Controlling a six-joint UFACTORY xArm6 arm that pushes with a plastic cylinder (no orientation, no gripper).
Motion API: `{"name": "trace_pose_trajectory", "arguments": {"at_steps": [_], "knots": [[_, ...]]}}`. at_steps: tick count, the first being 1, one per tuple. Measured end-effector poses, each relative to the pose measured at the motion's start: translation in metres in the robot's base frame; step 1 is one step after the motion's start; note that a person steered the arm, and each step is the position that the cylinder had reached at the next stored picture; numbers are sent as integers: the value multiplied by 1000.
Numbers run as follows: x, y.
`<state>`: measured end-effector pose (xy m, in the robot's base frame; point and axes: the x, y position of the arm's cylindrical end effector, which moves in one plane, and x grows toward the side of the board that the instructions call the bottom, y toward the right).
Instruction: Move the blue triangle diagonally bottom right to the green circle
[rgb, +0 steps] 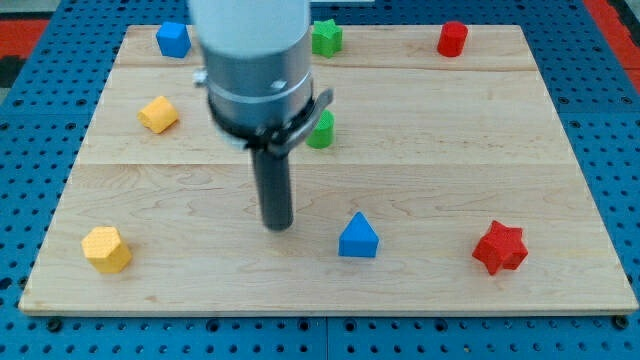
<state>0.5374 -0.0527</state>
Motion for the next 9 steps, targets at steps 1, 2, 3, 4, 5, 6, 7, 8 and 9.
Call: {"name": "trace_pose_trajectory", "arguments": {"at_steps": [1, 2, 3, 4, 5, 6, 7, 8, 9], "knots": [[50, 4], [33, 60], [-16, 71], [-45, 109], [-36, 93], [-8, 71], [14, 84], [-21, 113], [-36, 144]]}}
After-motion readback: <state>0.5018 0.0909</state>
